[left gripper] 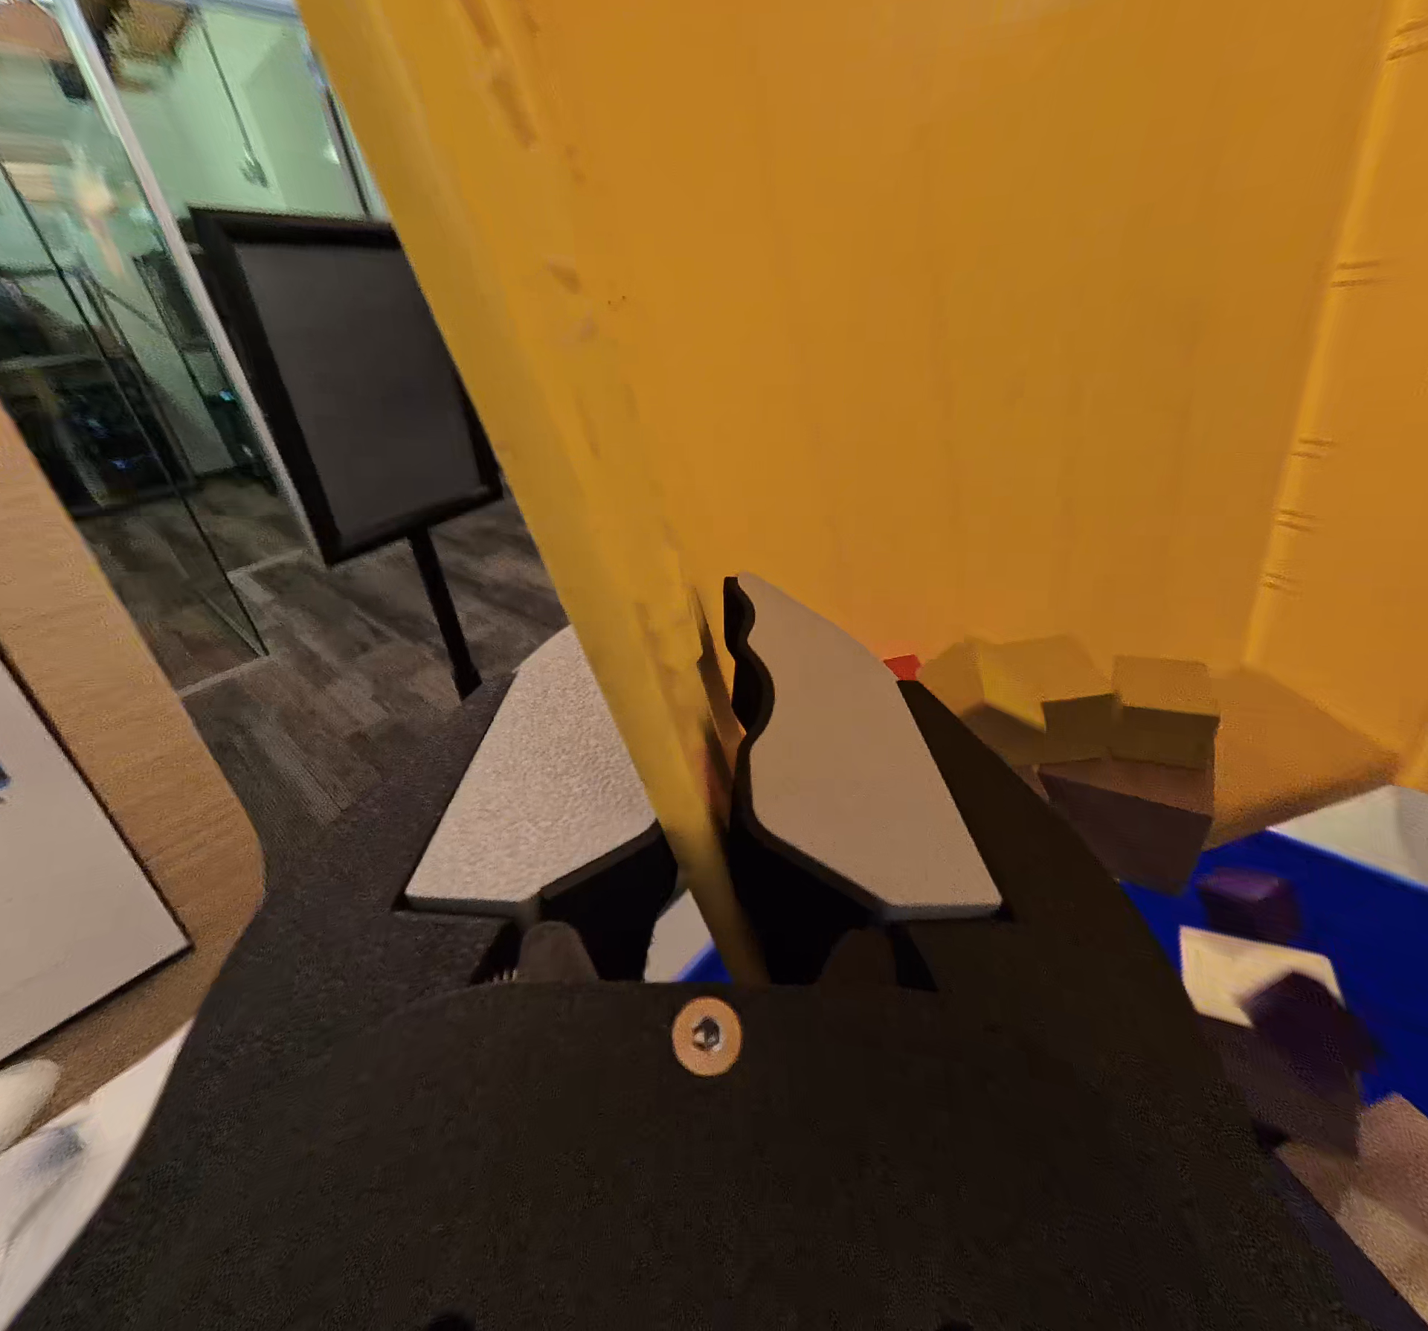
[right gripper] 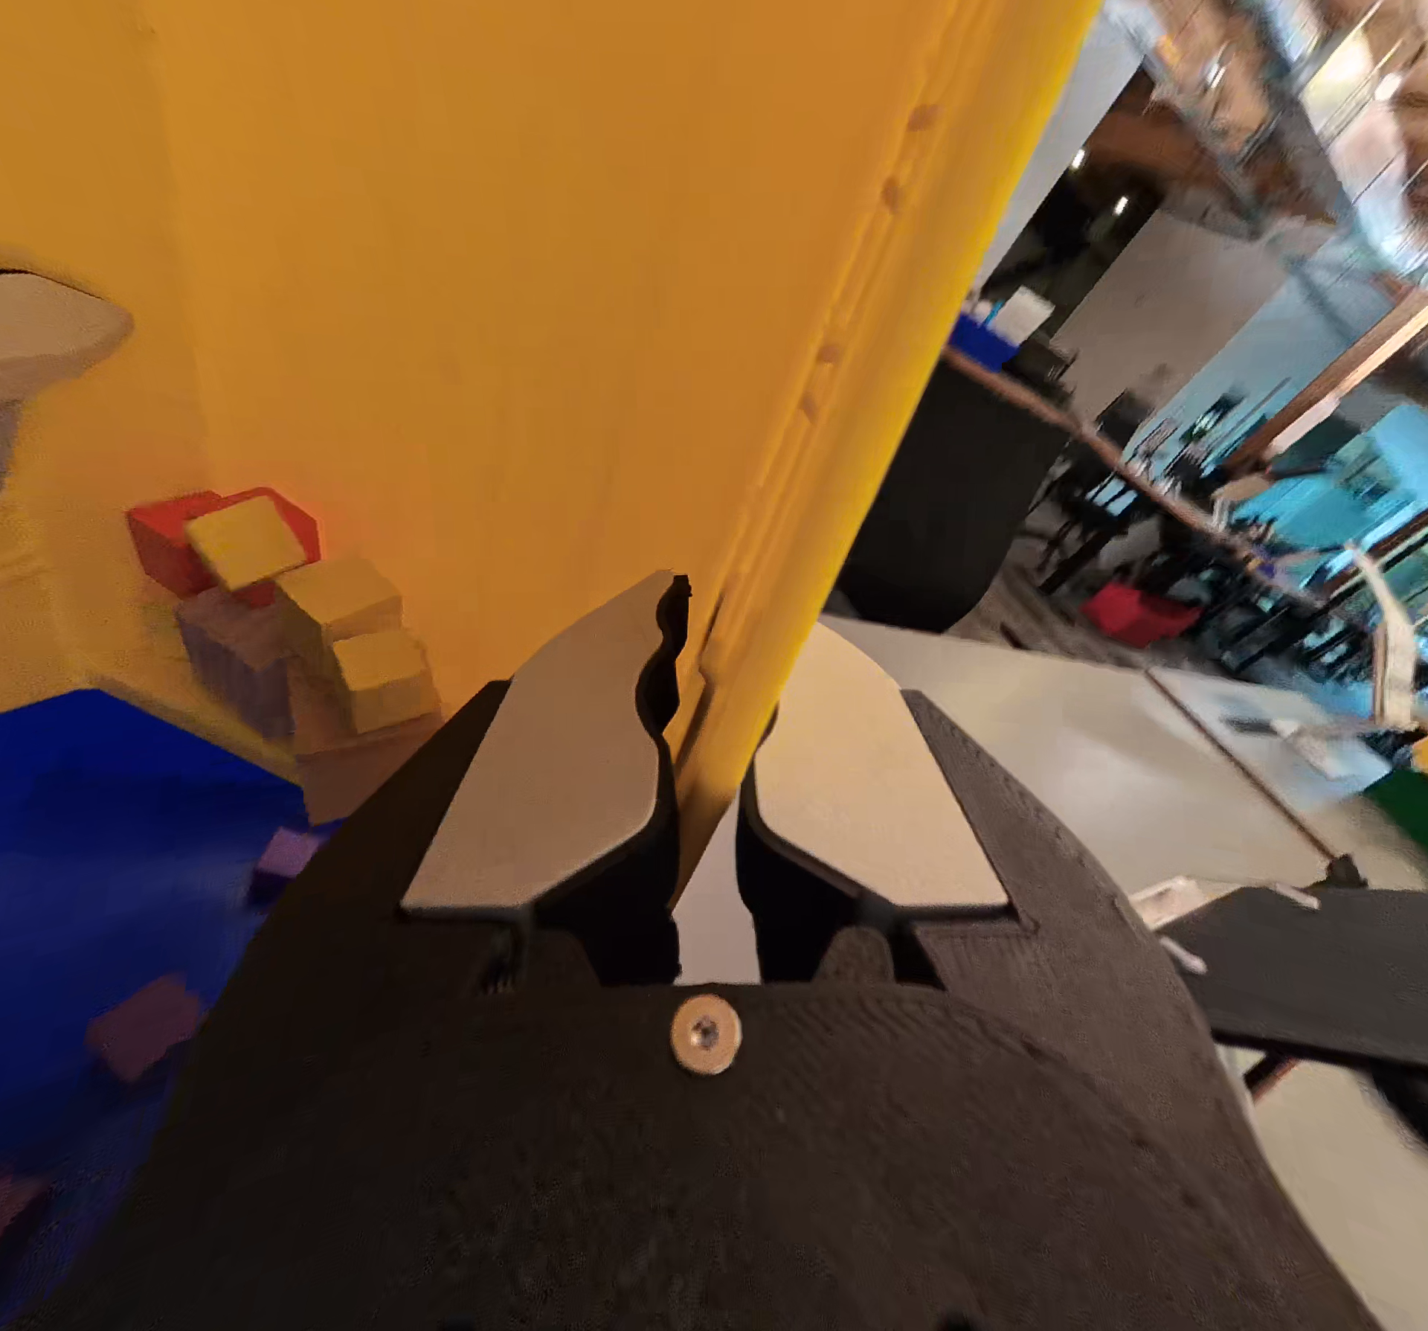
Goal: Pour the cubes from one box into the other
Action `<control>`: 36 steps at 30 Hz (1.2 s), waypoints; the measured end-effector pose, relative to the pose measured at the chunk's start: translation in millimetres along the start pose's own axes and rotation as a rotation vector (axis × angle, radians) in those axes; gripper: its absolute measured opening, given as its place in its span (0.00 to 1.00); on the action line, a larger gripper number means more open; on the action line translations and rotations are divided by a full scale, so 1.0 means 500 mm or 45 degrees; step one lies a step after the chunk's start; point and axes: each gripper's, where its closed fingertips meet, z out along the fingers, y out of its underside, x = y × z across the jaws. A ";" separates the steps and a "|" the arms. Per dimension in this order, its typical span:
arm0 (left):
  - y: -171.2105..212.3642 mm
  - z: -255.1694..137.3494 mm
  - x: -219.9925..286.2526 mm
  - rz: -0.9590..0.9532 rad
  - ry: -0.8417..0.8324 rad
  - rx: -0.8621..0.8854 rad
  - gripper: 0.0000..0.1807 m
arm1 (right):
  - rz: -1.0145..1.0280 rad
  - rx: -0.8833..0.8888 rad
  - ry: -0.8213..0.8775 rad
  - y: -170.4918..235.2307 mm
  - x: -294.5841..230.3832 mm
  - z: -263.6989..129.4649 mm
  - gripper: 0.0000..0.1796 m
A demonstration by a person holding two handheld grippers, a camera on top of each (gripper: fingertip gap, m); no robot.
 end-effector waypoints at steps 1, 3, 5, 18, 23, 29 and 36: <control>-0.005 -0.002 -0.003 0.026 -0.020 0.013 0.04 | 0.000 0.005 -0.005 0.000 0.001 0.006 0.05; 0.008 0.002 -0.002 0.035 -0.025 -0.061 0.05 | 0.038 -0.073 -0.046 0.013 0.000 0.019 0.05; 0.011 0.001 -0.001 -0.014 -0.015 -0.049 0.05 | 0.000 -0.067 -0.035 0.005 -0.001 0.012 0.05; -0.046 -0.032 0.007 -0.010 -0.014 0.119 0.04 | -0.045 0.091 0.017 -0.043 0.014 -0.038 0.05; -0.018 -0.013 -0.005 0.036 -0.048 -0.021 0.04 | 0.033 -0.012 -0.059 -0.004 0.001 0.007 0.05; -0.027 -0.017 -0.007 0.149 -0.056 0.006 0.05 | 0.072 0.057 -0.069 0.007 -0.004 0.012 0.06; -0.040 -0.017 0.002 0.199 -0.050 0.021 0.05 | 0.112 0.084 -0.061 0.015 -0.001 0.004 0.07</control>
